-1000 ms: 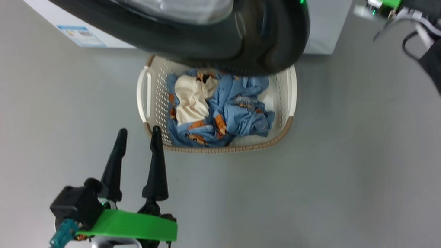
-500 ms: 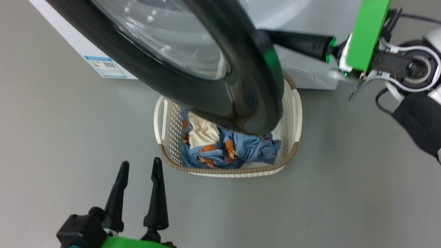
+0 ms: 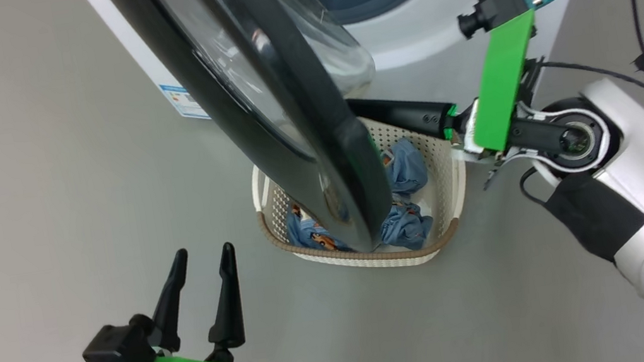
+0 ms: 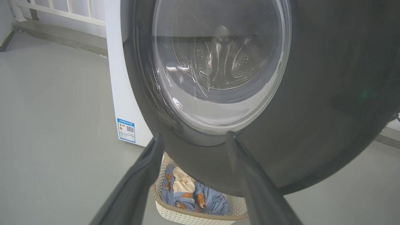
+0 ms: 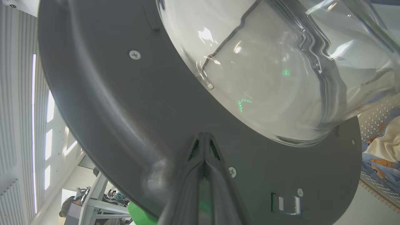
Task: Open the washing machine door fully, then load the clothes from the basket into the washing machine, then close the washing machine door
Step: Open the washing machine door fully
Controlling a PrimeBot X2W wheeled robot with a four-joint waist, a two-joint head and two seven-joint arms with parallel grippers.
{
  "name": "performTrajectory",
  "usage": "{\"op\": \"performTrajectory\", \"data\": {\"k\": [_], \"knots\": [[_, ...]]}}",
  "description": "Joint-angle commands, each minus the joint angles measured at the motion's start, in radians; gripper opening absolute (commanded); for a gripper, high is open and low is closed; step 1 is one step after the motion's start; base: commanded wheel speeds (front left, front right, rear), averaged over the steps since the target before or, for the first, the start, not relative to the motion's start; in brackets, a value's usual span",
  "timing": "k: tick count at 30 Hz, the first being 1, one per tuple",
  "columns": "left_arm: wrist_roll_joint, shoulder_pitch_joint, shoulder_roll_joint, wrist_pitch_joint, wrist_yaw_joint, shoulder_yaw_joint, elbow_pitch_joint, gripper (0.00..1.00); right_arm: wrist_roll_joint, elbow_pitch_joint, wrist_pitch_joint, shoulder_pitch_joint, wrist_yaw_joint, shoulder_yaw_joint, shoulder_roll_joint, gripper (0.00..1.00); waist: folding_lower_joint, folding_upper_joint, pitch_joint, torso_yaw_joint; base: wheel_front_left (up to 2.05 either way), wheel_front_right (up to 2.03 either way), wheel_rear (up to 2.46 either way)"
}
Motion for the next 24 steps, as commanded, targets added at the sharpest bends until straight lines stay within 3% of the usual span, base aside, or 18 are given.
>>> {"op": "performTrajectory", "data": {"k": [1, 13, 21, 22, 24], "knots": [[0.012, 0.0, 0.018, -0.006, -0.002, 0.035, -0.021, 1.0, 0.005, -0.037, 0.008, 0.025, 0.002, 0.015, 0.038, 0.0, 0.0, 0.0, -0.007, 0.013, 0.0, 0.0, 0.0], [0.011, 0.001, 0.017, -0.006, -0.002, 0.032, -0.017, 1.0, 0.002, -0.044, 0.023, 0.045, 0.002, 0.039, 0.08, 0.0, 0.0, 0.0, -0.021, 0.043, 0.0, 0.0, 0.0], [0.01, -0.006, 0.02, -0.006, -0.002, 0.029, -0.011, 1.0, -0.009, -0.037, 0.01, 0.056, 0.002, 0.038, 0.087, 0.0, 0.0, 0.0, -0.036, 0.026, 0.0, 0.0, 0.0], [0.009, -0.007, 0.022, -0.006, -0.002, 0.026, -0.008, 1.0, -0.011, -0.037, 0.005, 0.061, 0.002, 0.037, 0.084, 0.09, 0.0, 0.0, -0.041, 0.021, 0.0, 0.0, 0.0], [0.004, -0.009, 0.031, -0.006, -0.002, 0.018, -0.001, 1.0, -0.013, -0.04, -0.012, 0.073, 0.002, 0.029, 0.079, 0.39, 0.0, 0.0, -0.051, 0.01, 0.0, 0.0, 0.0]]}}
